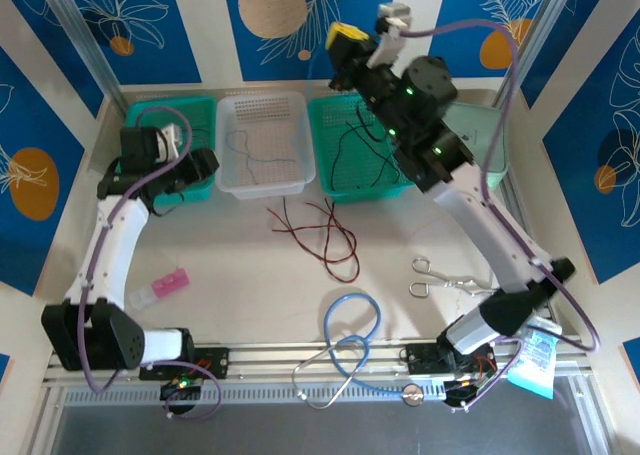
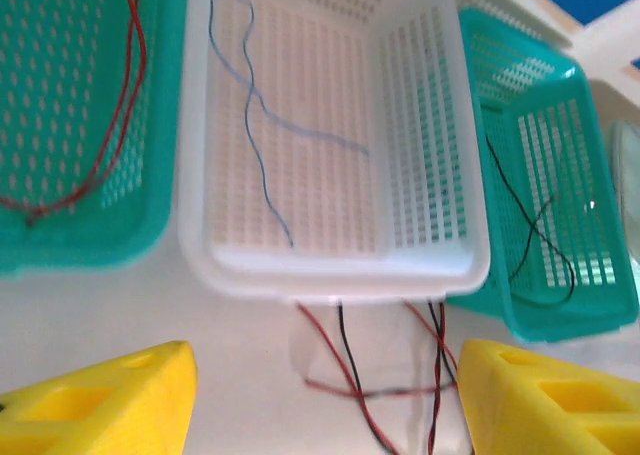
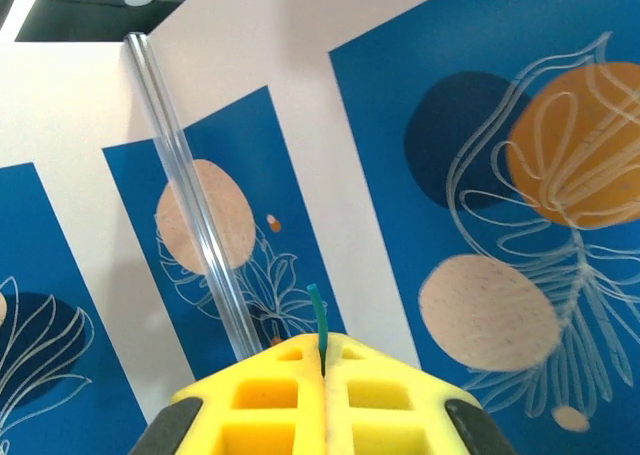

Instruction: Untangle the cables

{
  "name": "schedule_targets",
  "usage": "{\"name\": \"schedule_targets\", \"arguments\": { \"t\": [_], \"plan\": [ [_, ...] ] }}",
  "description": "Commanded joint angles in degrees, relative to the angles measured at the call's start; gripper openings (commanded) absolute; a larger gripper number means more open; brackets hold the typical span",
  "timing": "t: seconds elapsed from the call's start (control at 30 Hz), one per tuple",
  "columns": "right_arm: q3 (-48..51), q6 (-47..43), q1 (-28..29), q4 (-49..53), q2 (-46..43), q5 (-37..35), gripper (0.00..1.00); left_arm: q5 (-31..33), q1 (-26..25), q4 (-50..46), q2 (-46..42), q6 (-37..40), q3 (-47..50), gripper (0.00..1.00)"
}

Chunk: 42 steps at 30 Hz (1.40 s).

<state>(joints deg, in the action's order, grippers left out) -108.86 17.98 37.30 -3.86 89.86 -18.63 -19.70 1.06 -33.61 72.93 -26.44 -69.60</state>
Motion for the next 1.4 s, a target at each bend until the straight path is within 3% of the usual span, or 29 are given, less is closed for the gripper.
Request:
{"name": "schedule_targets", "arguments": {
  "t": [0.0, 0.3, 0.37, 0.43, 0.67, 0.87, 1.3, 1.37],
  "plan": [
    [-9.9, -1.88, 0.76, -1.18, 9.1, 0.47, 0.0, -0.66, -0.97, 3.34, -6.17, -4.04, 5.61, 0.7],
    [-54.89, -4.9, 0.59, 12.62, 43.55, 0.58, 0.0, -2.08, -2.29, 2.74, -18.09, -8.5, 17.31, 0.7],
    [-59.53, -4.34, 0.34, 13.68, 48.51, 1.01, 0.0, -2.13, -2.29, 2.24, -19.57, -8.61, 18.85, 0.71],
    [-57.64, -3.27, 0.4, 15.11, 50.0, -0.14, 0.0, -3.32, -2.29, 2.4, -20.47, -9.24, 19.91, 0.71],
    [-34.99, 5.89, 0.51, 17.54, 47.78, -1.38, 0.0, -4.55, -2.29, 2.33, -22.19, -10.46, 22.16, 0.71],
    [-42.63, 10.44, 0.58, 32.04, 57.96, -1.11, 0.0, -5.83, -2.31, 2.45, -24.06, -11.95, 24.34, 0.71],
    [-41.65, 8.24, 0.14, 39.02, 60.52, -0.01, 0.0, -5.17, -2.33, -0.29, -29.47, -12.54, 29.17, 0.72],
    [-42.2, 7.55, -0.03, 39.35, 60.36, 1.01, 0.11, -5.15, -2.38, -0.9, -29.98, -12.52, 29.08, 0.72]
  ]
}}
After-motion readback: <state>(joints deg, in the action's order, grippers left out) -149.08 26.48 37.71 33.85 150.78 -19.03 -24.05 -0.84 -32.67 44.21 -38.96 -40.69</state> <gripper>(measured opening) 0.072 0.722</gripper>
